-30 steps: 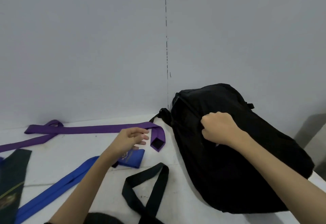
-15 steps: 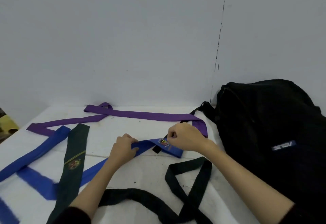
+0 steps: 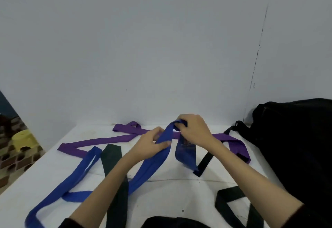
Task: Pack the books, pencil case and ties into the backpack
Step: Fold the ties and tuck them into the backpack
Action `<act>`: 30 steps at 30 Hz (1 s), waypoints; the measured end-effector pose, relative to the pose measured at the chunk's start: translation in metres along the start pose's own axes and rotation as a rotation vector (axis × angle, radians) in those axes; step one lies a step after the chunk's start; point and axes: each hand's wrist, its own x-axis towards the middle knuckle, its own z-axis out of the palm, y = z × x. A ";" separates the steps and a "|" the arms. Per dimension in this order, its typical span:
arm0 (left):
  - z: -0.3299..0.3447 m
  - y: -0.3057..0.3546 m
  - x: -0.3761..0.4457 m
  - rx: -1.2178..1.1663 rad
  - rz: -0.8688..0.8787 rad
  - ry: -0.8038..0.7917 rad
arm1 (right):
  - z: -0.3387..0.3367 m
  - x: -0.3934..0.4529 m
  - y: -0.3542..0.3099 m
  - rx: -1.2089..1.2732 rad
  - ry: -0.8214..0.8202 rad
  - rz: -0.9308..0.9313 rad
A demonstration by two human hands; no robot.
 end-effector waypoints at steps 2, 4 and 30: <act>-0.013 -0.012 -0.003 0.007 -0.085 -0.245 | -0.024 0.014 -0.016 0.124 0.167 0.020; -0.023 -0.027 -0.006 0.049 -0.112 -0.310 | -0.053 0.025 -0.031 0.272 0.338 0.065; -0.135 0.071 0.054 0.117 0.296 -0.001 | -0.115 0.064 -0.146 0.702 0.342 -0.030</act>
